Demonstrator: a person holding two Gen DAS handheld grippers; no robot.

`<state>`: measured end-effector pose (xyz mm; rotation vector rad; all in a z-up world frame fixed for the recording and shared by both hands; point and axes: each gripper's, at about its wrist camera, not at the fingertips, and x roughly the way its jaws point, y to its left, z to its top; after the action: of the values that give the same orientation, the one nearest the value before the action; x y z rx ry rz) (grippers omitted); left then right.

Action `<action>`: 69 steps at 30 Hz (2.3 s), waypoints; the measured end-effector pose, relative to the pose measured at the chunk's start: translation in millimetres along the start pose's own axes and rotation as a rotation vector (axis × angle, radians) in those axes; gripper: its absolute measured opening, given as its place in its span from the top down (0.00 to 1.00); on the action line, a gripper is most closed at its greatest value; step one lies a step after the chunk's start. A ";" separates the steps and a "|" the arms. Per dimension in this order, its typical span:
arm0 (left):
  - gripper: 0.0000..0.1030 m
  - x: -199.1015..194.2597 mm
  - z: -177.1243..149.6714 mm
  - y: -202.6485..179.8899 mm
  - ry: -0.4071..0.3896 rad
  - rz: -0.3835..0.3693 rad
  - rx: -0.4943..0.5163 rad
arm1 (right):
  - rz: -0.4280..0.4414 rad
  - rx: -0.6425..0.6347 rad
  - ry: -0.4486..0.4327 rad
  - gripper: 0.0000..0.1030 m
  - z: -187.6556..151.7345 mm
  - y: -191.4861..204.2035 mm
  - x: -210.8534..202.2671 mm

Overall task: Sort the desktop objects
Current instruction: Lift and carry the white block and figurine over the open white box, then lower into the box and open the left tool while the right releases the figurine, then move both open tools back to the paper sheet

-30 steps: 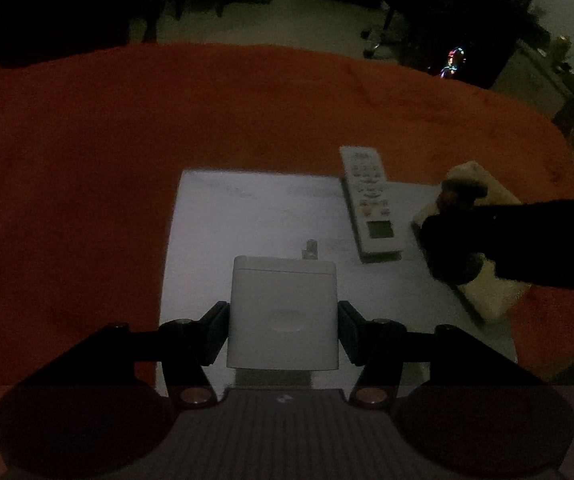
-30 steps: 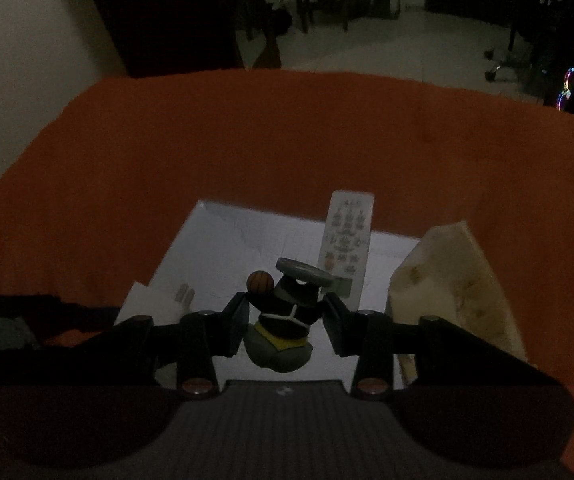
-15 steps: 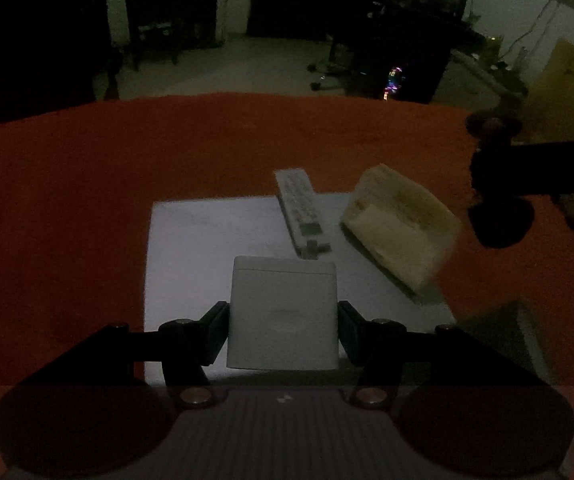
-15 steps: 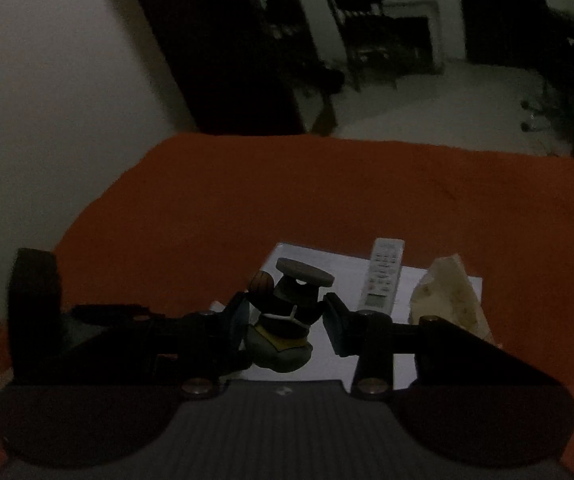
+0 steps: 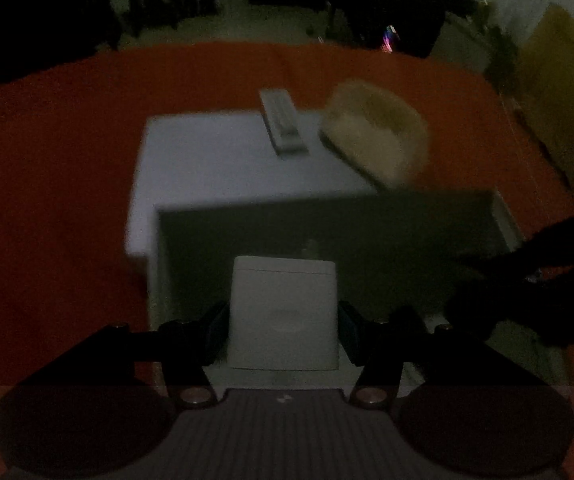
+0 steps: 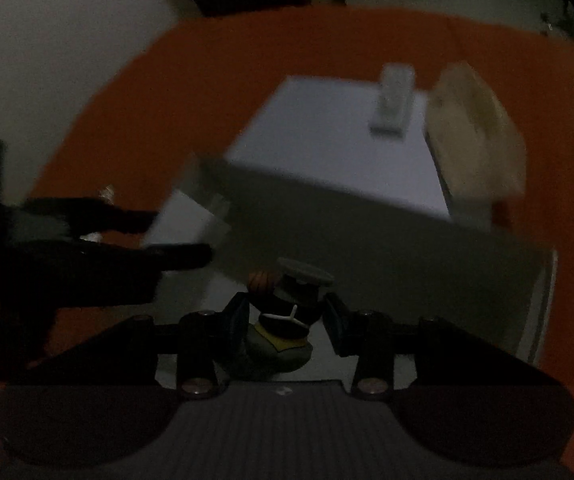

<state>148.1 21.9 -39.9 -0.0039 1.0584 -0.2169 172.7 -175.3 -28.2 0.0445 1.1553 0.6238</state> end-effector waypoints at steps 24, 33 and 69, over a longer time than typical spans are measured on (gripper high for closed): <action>0.49 73.0 -52.2 -29.8 0.200 0.118 0.036 | -0.211 -0.041 0.207 0.57 -50.4 -2.0 90.6; 0.50 86.7 -36.5 -23.5 0.272 0.134 -0.009 | -0.229 -0.185 0.171 0.57 -26.0 8.9 109.7; 0.18 -5.3 5.1 -34.8 0.017 -0.014 0.082 | -0.032 0.027 0.041 0.38 27.4 -14.1 7.6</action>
<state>143.9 -11.7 -29.1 0.0646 1.0657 -0.2735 204.5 -175.8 -27.9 0.0362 1.2018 0.5834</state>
